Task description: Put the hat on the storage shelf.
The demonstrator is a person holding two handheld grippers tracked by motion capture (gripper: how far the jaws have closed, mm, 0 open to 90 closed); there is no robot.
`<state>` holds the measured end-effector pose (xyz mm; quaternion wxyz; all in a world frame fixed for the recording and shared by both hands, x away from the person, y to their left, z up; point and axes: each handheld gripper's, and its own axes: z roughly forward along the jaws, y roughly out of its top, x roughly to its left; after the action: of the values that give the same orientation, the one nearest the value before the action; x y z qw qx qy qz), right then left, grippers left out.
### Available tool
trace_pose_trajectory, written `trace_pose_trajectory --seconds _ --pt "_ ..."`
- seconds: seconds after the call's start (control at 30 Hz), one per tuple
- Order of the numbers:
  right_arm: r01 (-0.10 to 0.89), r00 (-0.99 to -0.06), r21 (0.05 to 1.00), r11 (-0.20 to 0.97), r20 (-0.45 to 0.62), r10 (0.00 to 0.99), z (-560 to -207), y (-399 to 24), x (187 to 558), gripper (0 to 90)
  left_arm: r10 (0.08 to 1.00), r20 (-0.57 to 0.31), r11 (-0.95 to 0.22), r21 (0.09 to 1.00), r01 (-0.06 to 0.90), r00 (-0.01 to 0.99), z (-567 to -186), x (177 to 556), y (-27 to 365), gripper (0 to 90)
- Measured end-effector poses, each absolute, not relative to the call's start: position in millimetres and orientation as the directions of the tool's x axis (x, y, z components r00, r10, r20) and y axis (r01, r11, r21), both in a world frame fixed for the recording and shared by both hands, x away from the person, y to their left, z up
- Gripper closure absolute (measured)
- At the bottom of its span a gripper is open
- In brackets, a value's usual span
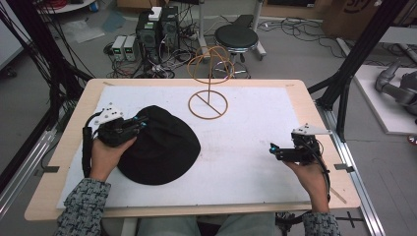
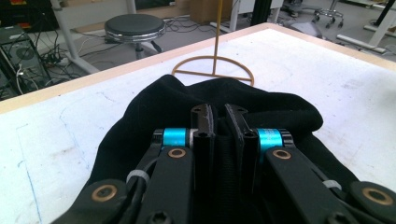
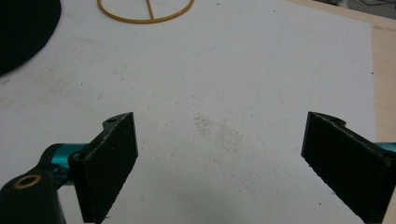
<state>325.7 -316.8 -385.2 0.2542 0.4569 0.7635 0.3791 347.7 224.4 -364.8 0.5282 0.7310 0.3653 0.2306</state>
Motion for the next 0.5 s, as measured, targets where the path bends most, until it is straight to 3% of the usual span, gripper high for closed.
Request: trace_pose_trajectory --seconds 0.5 --pt "0.509 -0.447 0.816 0.273 -0.02 0.894 -385.3 -321.5 327.3 10.3 0.757 -0.059 -0.153 0.952 0.264 0.651 -353.7 346.9 229.3 82.3"
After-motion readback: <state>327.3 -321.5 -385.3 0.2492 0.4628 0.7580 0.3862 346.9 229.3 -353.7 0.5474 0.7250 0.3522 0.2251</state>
